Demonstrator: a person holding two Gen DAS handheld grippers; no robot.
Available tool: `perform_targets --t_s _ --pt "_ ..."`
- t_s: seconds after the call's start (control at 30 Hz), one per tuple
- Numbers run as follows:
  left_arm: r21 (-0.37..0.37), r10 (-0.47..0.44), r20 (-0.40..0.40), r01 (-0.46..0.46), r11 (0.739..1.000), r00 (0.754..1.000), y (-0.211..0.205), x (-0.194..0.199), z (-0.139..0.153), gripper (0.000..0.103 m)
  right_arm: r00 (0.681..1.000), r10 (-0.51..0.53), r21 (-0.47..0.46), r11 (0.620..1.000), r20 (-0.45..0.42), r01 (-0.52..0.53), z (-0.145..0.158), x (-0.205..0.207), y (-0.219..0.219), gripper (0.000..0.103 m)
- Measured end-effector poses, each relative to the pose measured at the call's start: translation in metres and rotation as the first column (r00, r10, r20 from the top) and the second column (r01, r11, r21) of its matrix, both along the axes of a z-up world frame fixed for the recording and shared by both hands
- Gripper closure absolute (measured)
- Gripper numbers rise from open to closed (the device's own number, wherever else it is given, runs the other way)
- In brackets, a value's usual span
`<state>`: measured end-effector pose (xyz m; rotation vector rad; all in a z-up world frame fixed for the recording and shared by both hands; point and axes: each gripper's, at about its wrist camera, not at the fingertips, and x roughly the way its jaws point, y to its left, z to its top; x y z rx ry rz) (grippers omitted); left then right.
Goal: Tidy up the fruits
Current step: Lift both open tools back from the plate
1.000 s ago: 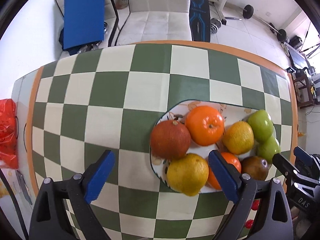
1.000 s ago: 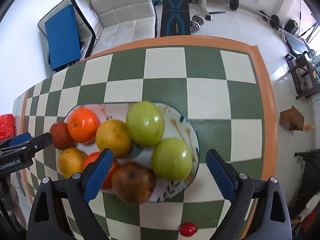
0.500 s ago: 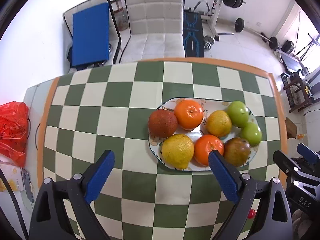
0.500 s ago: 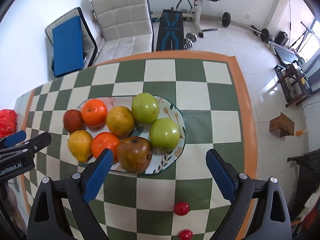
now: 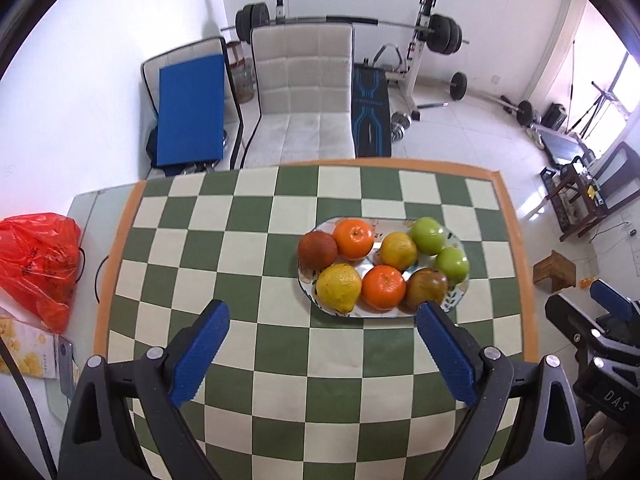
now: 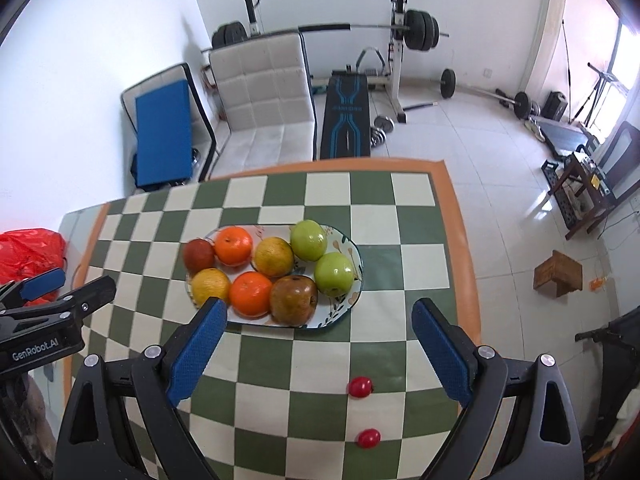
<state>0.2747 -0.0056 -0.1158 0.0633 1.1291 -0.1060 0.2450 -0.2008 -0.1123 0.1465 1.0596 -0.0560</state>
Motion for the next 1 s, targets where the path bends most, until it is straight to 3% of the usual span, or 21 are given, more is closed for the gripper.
perform_targets --t_s 0.3,0.6,0.8,0.93,1.0 --pt "-0.021 -0.025 0.060 0.026 0.999 0.998 -0.003 -0.041 0.044 0.007 0.996 -0.015 0.002 1.000 0.085 0.015 0.059 -0.051 0.002 0.007" --pt "-0.028 -0.029 0.085 0.032 0.999 0.996 -0.003 -0.069 0.065 0.007 0.991 -0.021 0.024 1.000 0.135 0.018 0.100 -0.089 0.005 0.007" --pt "-0.035 -0.033 0.096 0.036 0.999 0.995 -0.004 -0.076 0.072 0.007 0.990 -0.011 0.041 0.999 0.141 0.005 0.106 -0.099 0.012 0.007" --pt "-0.024 -0.036 0.083 0.038 0.999 0.996 -0.006 -0.074 0.068 0.007 0.993 -0.010 0.055 0.998 0.114 0.004 0.091 -0.093 0.011 0.007" --pt "0.000 -0.033 0.070 0.033 0.999 0.997 -0.010 -0.070 0.059 0.000 0.995 -0.017 0.075 0.997 0.095 0.009 0.077 -0.089 0.006 0.007"
